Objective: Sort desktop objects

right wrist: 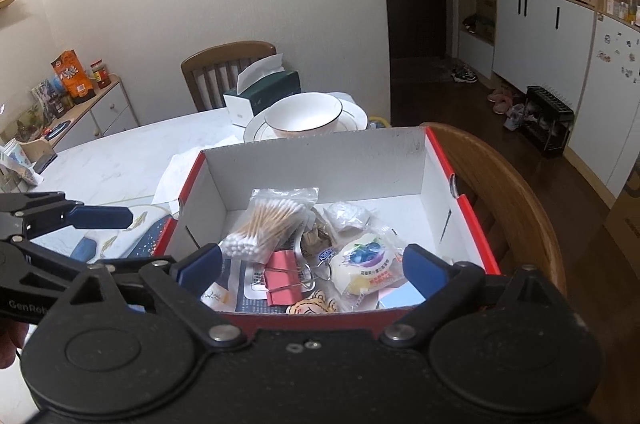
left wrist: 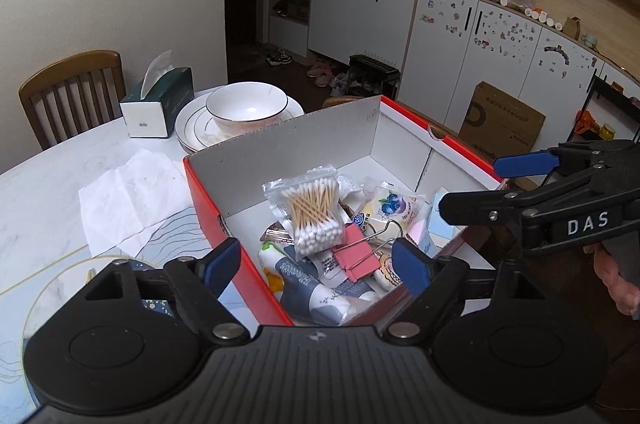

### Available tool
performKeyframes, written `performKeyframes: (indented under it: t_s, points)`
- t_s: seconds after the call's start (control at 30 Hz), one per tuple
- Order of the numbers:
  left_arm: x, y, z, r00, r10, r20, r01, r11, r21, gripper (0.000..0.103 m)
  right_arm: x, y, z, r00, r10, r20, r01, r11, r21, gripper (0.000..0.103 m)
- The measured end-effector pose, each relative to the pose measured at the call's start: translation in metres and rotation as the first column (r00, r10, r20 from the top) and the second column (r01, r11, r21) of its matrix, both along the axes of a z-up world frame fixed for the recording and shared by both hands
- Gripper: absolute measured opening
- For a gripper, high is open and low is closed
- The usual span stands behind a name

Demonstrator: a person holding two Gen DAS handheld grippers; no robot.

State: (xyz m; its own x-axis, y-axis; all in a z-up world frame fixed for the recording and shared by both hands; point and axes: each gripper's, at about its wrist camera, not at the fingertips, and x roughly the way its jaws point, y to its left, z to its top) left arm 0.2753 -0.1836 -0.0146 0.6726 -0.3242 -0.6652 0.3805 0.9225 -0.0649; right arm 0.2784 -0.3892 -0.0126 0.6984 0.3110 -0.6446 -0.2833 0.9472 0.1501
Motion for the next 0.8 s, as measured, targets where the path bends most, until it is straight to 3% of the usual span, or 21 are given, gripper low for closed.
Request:
performKeyframes:
  t_s: [0.13,0.23,0.8]
  points:
    - [-0.005,0.004,0.0,1.0,0.003,0.0,-0.003,1.0,0.004,0.089,-0.008,0.001,0.003,1.0,-0.004,0.006,0.004,1.0,0.004,0.1]
    - [-0.011,0.007,0.001,1.0,0.001,0.004,-0.001,1.0,0.0,0.102,-0.015,0.003,0.006,1.0,-0.001,0.019,0.001,1.0,0.0,0.101]
    - [-0.04,0.019,0.009,1.0,-0.019,0.024,0.02,1.0,-0.023,0.103,-0.045,0.013,0.015,0.998,-0.03,0.063,0.029,1.0,0.006,0.102]
